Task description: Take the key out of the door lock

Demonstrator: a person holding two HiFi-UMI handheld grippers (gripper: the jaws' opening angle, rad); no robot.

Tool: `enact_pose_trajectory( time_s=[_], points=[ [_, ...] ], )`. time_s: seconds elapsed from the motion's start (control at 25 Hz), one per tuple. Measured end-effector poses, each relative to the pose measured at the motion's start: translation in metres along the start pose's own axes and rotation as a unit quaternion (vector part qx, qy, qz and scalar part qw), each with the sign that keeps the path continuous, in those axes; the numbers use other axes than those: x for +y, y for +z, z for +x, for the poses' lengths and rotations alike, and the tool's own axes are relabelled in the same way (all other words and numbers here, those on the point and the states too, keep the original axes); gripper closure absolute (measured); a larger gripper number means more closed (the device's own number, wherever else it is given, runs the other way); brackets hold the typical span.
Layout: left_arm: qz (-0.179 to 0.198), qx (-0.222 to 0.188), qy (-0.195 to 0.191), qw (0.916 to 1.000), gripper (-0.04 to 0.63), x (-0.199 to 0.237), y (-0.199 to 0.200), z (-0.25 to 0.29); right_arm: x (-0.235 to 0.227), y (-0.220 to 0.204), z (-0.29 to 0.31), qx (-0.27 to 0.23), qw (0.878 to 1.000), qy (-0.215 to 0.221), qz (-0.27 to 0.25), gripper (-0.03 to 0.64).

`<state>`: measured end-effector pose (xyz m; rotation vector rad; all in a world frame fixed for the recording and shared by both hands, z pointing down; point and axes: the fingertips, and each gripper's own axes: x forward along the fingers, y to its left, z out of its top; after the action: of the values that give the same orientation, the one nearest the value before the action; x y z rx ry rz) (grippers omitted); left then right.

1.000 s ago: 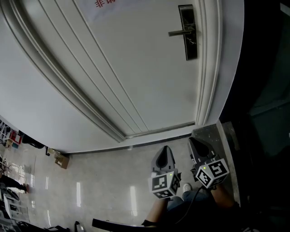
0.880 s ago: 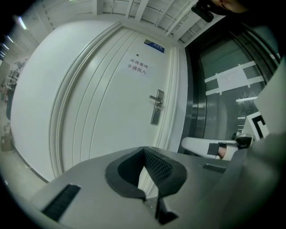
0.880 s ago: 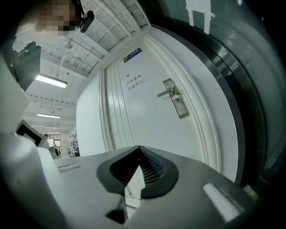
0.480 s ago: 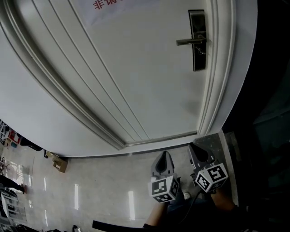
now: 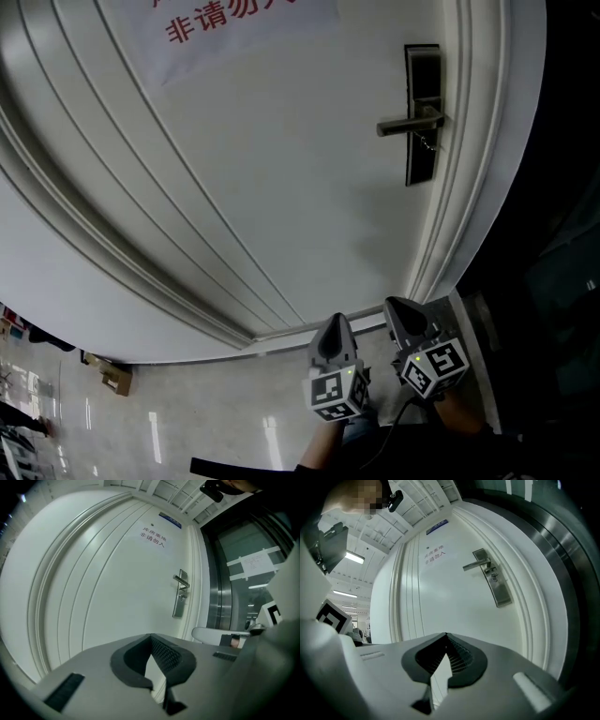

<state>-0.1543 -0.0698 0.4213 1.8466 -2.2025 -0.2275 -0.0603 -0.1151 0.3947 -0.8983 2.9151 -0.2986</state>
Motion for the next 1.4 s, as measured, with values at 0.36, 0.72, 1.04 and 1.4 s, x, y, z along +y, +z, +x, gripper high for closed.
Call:
enact_pose_trajectory(
  time_s=[0.36,0.72,1.04,1.4],
  points=[
    [-0.005,-0.005,-0.016,0.9999,0.595,0.035,0.018,0.051,-0.017,0.007,0.054,-0.013,0.999,-0.031,-0.007,0.615],
    [-0.025,0.003,-0.026,0.9994,0.595,0.037,0.014,0.081,-0.034,0.002,0.075,-0.002,0.999,-0.042,-0.015,0.615],
    [-0.016,-0.007,-0.008,0.9998,0.595,0.024,0.023,0.120,-0.068,0.019,0.103,-0.018,1.000,-0.017,-0.009,0.615],
    [-0.011,-0.032,0.003,0.9994,0.595,-0.006,0.038,0.168,-0.110,0.044,0.124,-0.035,0.999,0.017,-0.009,0.615]
  ],
)
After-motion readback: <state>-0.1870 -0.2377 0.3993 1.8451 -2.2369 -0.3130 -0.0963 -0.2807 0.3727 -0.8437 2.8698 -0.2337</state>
